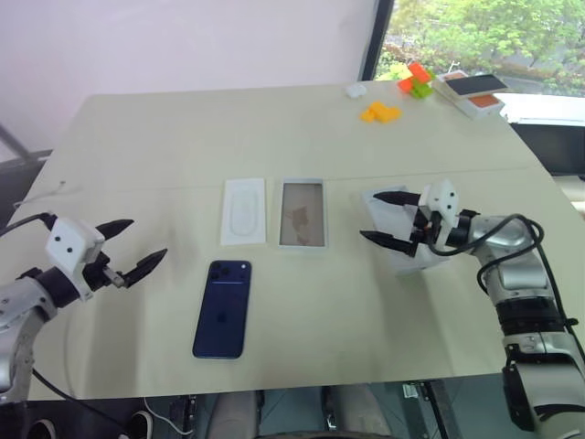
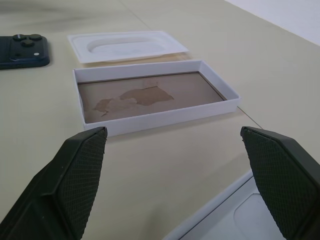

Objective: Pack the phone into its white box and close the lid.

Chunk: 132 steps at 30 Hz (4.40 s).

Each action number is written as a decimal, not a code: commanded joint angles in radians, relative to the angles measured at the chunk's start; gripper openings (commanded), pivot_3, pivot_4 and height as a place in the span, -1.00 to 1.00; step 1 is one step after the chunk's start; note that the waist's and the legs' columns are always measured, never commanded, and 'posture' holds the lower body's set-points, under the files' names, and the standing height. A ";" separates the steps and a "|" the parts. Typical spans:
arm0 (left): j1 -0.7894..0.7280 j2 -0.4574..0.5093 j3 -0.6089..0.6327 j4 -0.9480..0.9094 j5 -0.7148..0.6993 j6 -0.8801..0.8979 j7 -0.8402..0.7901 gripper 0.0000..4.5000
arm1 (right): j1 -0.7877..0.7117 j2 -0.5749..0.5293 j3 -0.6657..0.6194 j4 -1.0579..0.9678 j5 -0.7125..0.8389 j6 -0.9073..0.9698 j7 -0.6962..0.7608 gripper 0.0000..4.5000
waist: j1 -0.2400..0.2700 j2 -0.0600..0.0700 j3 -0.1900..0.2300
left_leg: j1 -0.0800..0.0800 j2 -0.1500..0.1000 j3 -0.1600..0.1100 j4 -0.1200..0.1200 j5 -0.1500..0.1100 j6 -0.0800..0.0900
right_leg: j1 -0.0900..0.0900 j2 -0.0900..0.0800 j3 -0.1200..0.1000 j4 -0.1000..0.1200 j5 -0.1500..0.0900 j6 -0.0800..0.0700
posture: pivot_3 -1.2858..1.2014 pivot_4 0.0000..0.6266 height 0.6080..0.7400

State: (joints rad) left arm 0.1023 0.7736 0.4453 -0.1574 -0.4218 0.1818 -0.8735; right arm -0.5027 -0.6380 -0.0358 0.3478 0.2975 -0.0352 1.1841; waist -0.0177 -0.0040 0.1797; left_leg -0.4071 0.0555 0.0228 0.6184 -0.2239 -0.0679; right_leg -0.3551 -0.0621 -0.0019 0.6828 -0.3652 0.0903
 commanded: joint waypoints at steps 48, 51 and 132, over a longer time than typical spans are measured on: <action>-0.626 -0.381 -0.329 0.162 0.061 0.686 0.570 0.98 | -0.063 0.007 0.114 -0.142 -0.090 0.031 -0.051 1.00 | 0.003 -0.005 0.002 | -0.002 0.006 0.001 0.011 0.000 0.000 | 0.000 0.007 0.002 0.003 0.003 0.001 | 0.03 -0.52 1.00; -0.652 -0.404 -0.329 0.183 0.071 0.687 0.595 0.98 | -0.098 0.032 0.133 -0.148 -0.109 0.065 -0.073 1.00 | 0.002 -0.005 0.002 | -0.002 0.006 0.001 0.011 0.000 0.000 | 0.000 0.007 0.002 0.003 0.004 0.001 | 0.03 -0.52 1.00; -0.771 -0.395 -0.380 0.303 0.042 0.882 0.481 0.35 | -0.117 0.092 0.126 -0.205 -0.072 0.183 -0.145 1.00 | 0.006 -0.010 0.005 | -0.002 0.005 0.001 0.010 0.002 -0.003 | 0.000 0.007 0.002 0.000 0.005 0.001 | 0.03 -0.52 1.00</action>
State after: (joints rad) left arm -0.6671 0.3872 0.0882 0.1416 -0.3786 1.0544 -0.3762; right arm -0.6176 -0.5487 0.1088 0.1883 0.2114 0.1571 1.0453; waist -0.0119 -0.0140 0.1845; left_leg -0.4095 0.0610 0.0239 0.6284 -0.2223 -0.0710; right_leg -0.3549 -0.0555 0.0005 0.6828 -0.3601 0.0918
